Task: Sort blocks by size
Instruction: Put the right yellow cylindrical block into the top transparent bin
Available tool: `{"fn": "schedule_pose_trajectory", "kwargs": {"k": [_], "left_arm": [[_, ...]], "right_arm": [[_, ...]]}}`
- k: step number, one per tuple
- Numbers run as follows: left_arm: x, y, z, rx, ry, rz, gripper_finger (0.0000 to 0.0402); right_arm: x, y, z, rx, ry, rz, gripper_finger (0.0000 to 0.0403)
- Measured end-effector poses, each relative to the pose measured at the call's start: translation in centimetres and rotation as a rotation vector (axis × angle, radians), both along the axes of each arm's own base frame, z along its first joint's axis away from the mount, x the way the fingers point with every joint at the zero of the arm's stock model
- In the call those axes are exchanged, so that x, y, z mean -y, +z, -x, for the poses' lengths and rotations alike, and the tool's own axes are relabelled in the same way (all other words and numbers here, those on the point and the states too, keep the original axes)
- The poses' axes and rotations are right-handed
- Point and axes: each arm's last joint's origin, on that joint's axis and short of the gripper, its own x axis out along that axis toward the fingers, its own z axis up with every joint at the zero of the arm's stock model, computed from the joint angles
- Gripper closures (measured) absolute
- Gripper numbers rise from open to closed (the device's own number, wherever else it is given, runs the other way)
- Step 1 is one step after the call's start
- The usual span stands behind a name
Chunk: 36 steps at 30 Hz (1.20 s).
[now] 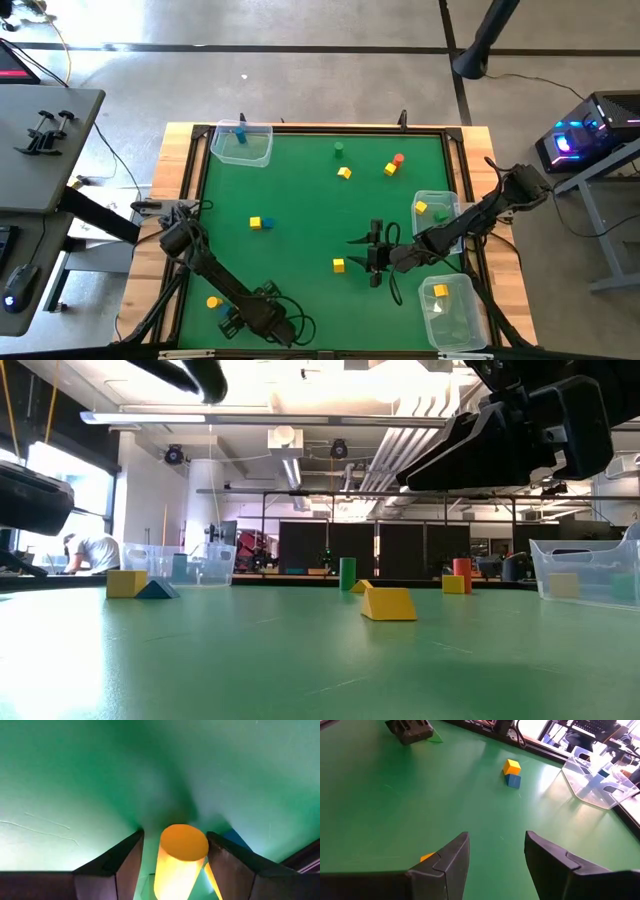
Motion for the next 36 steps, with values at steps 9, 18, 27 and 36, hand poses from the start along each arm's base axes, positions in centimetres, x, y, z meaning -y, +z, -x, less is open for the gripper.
{"fn": "schedule_pose_trajectory", "kwargs": {"k": [9,18,27,36], "left_arm": [[-0.8,0.0,-0.3,-0.057,0.065,0.005,0.0217],[-1.1,-0.1,-0.3,-0.071,0.084,-0.015,0.0257],[-1.4,-0.1,-0.8,-0.054,0.145,-0.029,0.0295],[-2.7,2.2,-2.2,0.169,0.239,-0.14,0.0309]], "right_arm": [[0.0,0.0,0.0,0.0,-0.001,-0.003,0.0222],[0.0,0.0,0.0,0.001,-0.003,-0.007,0.0222],[0.0,0.0,0.0,0.001,-0.003,-0.007,0.0222],[0.0,0.0,0.0,0.004,-0.01,-0.024,0.0222]]}}
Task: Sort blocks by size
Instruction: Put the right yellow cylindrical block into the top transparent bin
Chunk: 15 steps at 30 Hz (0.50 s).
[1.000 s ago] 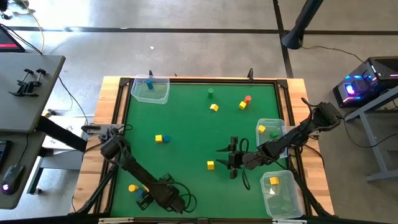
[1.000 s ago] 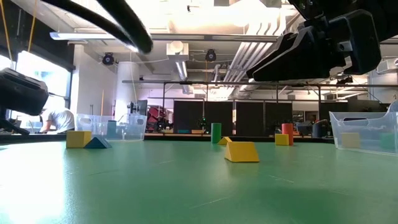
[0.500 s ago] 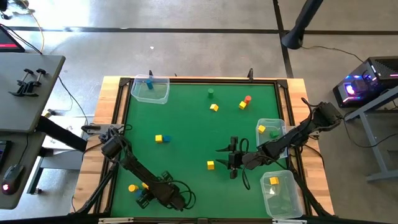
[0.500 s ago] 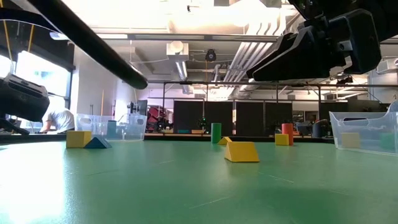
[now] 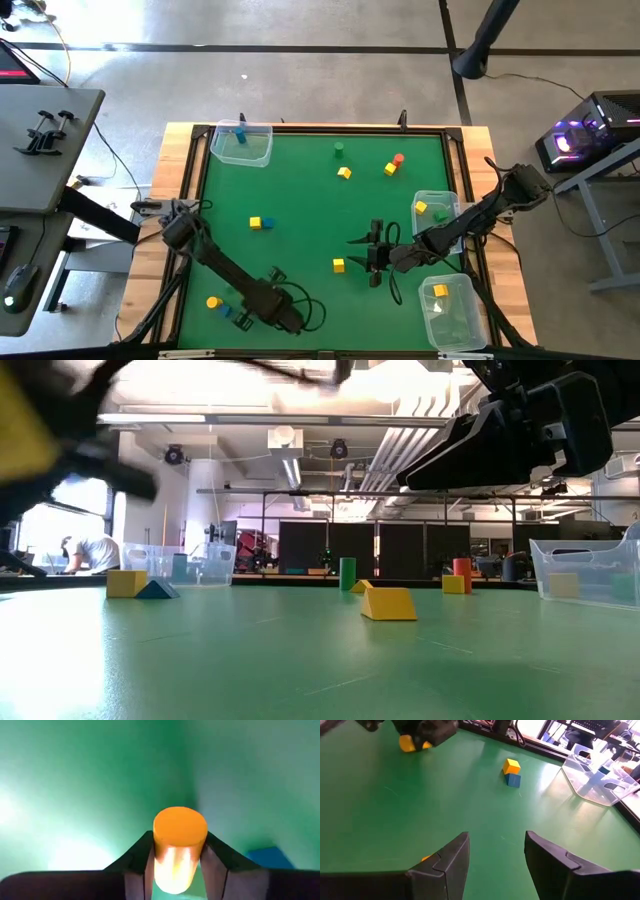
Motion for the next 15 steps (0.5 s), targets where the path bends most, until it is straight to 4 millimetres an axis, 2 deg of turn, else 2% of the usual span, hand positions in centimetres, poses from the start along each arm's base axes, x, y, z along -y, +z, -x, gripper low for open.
{"fn": "schedule_pose_trajectory", "kwargs": {"k": [5,9,12,15], "left_arm": [[-2.1,4.4,-0.4,0.231,0.13,-0.088,0.0311],[-4.8,8.3,-0.5,0.506,0.276,-0.128,0.0312],[-7.9,10.5,0.4,0.703,0.365,-0.185,0.0312],[-12.1,11.2,2.2,0.884,0.452,-0.315,0.0315]], "right_arm": [[0.0,0.0,0.0,0.001,-0.003,-0.007,0.0222],[0.0,0.0,0.0,-0.001,0.007,-0.017,0.0222],[-0.1,0.0,0.0,-0.005,0.021,-0.03,0.0222],[-0.1,0.0,0.0,-0.006,0.025,-0.044,0.0222]]}}
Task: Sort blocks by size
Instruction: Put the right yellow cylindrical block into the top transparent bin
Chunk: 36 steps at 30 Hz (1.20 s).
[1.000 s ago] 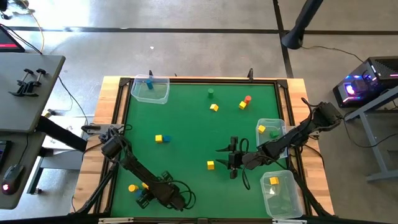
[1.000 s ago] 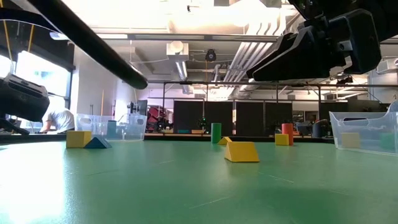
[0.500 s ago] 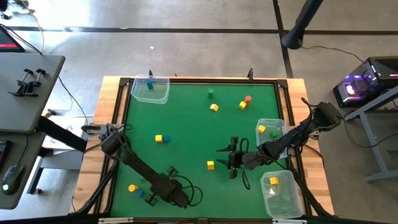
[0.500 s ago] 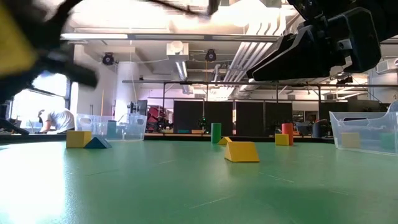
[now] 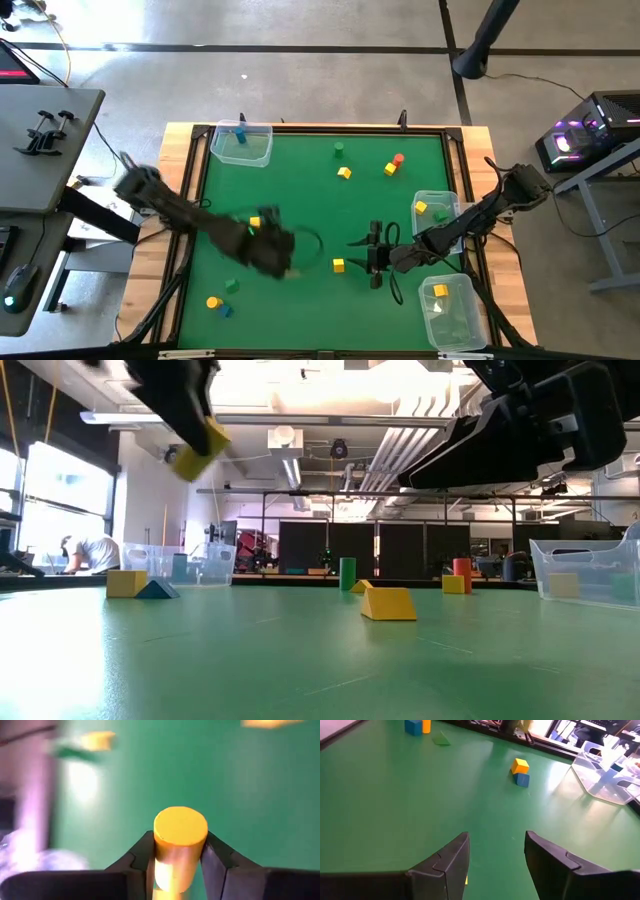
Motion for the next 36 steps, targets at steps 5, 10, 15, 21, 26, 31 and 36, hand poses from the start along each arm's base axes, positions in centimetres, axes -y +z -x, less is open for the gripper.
{"fn": "schedule_pose_trajectory", "kwargs": {"k": [5,10,15,21,26,31,36], "left_arm": [[-8.5,-1.3,3.6,0.276,0.277,-0.101,0.0316],[-16.8,-3.4,7.1,0.531,0.586,-0.229,0.0316],[-23.0,-5.9,10.5,0.837,0.722,-0.206,0.0316],[-26.8,-8.3,12.9,0.962,0.759,-0.139,0.0316],[-28.8,-9.9,12.9,0.908,0.767,-0.074,0.0314],[-30.5,-11.7,12.8,0.85,0.842,-0.057,0.0304],[-31.0,-13.2,12.4,0.832,0.852,-0.038,0.0301]], "right_arm": [[0.0,0.0,0.0,-0.001,-0.001,-0.006,0.0222],[0.0,0.0,0.0,0.0,-0.004,-0.011,0.0222],[0.2,0.0,-0.1,0.007,-0.028,-0.041,0.0222],[0.9,0.2,-0.5,0.031,-0.078,-0.11,0.0222],[1.2,0.5,-0.8,0.07,-0.099,-0.156,0.0222],[1.2,0.6,-0.8,0.083,-0.107,-0.185,0.0222],[1.2,0.6,-0.9,0.087,-0.116,-0.208,0.0222]]}}
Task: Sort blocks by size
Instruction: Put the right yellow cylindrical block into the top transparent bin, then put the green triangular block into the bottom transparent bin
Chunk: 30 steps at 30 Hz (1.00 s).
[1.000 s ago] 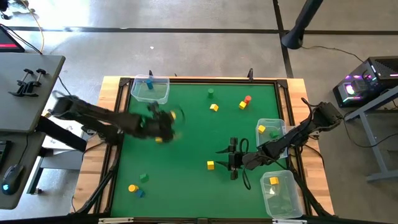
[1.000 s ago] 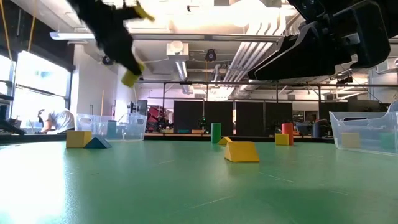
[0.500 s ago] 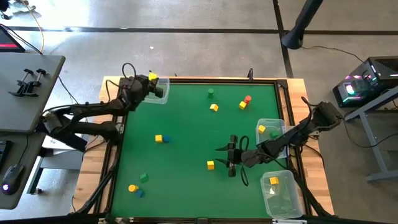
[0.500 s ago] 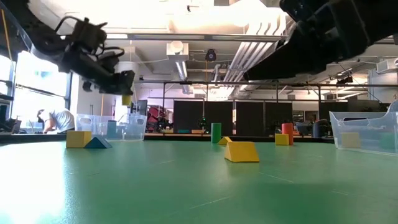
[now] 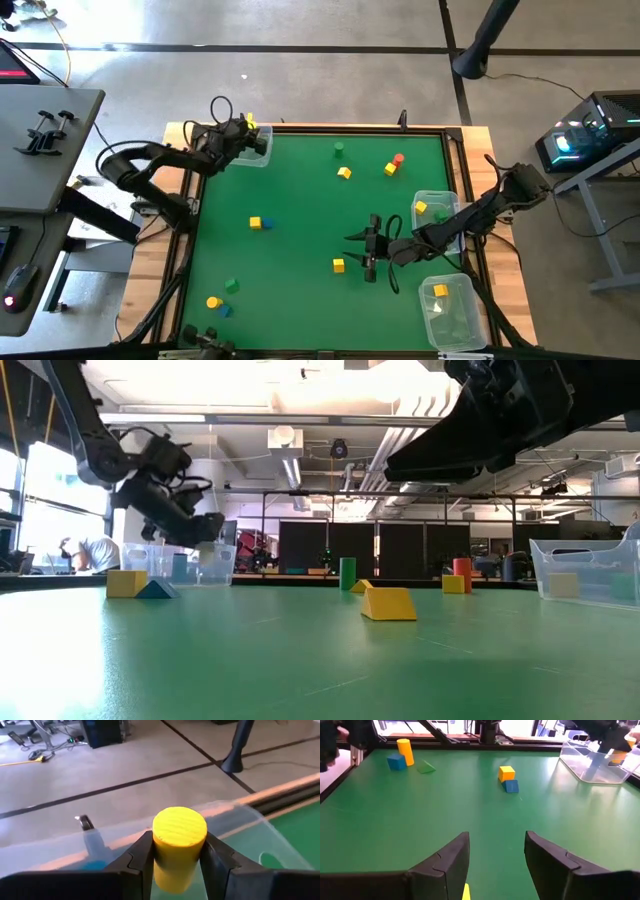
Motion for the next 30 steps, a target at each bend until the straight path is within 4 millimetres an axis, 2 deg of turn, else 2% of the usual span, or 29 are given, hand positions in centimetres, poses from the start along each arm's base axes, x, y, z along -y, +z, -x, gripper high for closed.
{"fn": "schedule_pose_trajectory", "kwargs": {"k": [5,12,18,24,30], "left_arm": [[-0.2,-1.2,-0.2,-0.019,0.001,0.024,0.03],[-0.3,-1.7,-0.2,-0.025,0.005,0.041,0.0297],[-0.3,-1.7,-0.2,-0.016,0.008,0.044,0.0251],[-0.2,-0.7,-0.1,0.008,0.005,0.015,0.019],[0.6,1.7,-0.1,0.013,-0.033,-0.053,0.0178]], "right_arm": [[0.0,0.0,0.0,0.001,0.0,-0.002,0.0222],[0.0,0.0,0.0,0.001,0.0,-0.002,0.0222],[0.0,0.0,0.0,0.001,0.0,-0.001,0.0222],[0.0,0.0,0.0,0.001,0.0,-0.001,0.0222],[0.0,0.0,0.0,0.001,0.0,-0.002,0.0222]]}}
